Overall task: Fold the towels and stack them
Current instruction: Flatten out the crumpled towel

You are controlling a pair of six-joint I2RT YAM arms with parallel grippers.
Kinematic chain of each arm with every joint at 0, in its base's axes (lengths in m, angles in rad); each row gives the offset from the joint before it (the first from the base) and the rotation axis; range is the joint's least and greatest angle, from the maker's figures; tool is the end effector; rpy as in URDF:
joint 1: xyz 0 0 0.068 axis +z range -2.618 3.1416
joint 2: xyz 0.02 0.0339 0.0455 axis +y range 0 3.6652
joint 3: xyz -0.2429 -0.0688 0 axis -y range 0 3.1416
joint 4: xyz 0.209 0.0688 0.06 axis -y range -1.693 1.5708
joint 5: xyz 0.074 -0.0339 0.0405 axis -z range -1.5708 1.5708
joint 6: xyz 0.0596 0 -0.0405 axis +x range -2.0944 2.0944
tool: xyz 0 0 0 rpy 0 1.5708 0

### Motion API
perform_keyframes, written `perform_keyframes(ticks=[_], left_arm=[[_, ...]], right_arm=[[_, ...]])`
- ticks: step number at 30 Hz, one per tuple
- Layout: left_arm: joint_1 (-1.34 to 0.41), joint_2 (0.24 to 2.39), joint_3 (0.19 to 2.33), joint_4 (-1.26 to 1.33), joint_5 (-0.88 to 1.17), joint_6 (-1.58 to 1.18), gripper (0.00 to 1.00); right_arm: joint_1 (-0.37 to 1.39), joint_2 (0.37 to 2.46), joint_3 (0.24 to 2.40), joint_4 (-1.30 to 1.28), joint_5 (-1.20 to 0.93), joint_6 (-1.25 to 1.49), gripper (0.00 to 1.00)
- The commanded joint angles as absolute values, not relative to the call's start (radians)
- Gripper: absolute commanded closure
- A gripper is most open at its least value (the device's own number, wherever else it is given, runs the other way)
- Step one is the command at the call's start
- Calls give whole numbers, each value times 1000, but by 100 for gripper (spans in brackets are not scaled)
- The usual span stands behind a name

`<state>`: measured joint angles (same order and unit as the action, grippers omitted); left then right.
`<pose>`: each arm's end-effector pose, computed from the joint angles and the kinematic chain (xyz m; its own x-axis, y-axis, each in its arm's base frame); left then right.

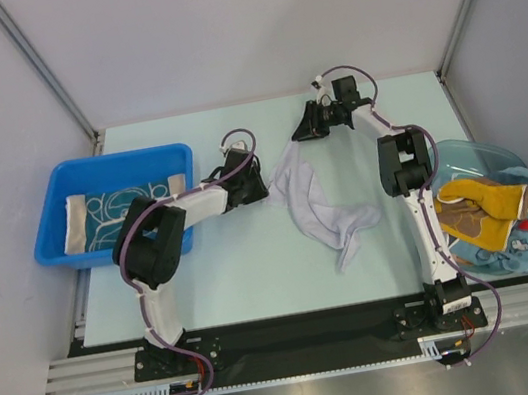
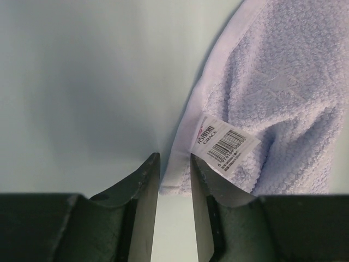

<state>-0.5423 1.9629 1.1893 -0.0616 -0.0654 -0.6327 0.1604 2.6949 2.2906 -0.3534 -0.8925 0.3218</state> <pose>0.3393 -0.1999 0.1359 -0.7945 -0.2102 -0.5698 0.0095 0.9338 -0.3577 0.5215 0.1314 0.1148 -0.8519 0.0632 -0.5199 -0.4102 0.5366 0.7374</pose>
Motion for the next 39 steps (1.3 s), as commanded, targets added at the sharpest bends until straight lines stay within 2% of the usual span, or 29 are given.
perform_keyframes(ticks=[1, 6, 9, 10, 12, 13, 14, 16, 20, 22, 34, 39], left_arm=[[-557, 2014, 1186, -152, -40, -652, 66], [-566, 2011, 1160, -160, -52, -653, 71], [-572, 2020, 1160, -164, -32, -653, 83], [-575, 2022, 1161, -167, -26, -646, 92], [-580, 2019, 1178, -182, -17, -637, 100], [-580, 2013, 1187, -192, -17, -615, 100], [-580, 2002, 1212, -204, -26, -598, 100], [-578, 1954, 1245, -251, -58, -533, 100], [-574, 1858, 1379, -346, -69, -385, 100], [-572, 1807, 1428, -396, -77, -313, 100], [-569, 1511, 1704, -676, -71, -69, 100], [-577, 1292, 1726, -736, -9, -58, 100]], right_arm=[[158, 2681, 2298, -307, -925, 337, 71], [158, 2675, 2293, -313, -923, 331, 71], [160, 2674, 2290, -311, -925, 331, 71], [160, 2672, 2287, -311, -923, 331, 72], [163, 2665, 2281, -319, -919, 327, 78], [164, 2657, 2278, -325, -899, 312, 92], [166, 2645, 2267, -348, -882, 296, 100], [166, 2542, 2202, -328, -777, 282, 100], [155, 2297, 1962, -184, -703, 308, 100], [155, 2174, 1934, -190, -683, 301, 100], [250, 1639, 1878, -503, -408, 138, 100], [334, 1329, 1740, -586, -302, 109, 100]])
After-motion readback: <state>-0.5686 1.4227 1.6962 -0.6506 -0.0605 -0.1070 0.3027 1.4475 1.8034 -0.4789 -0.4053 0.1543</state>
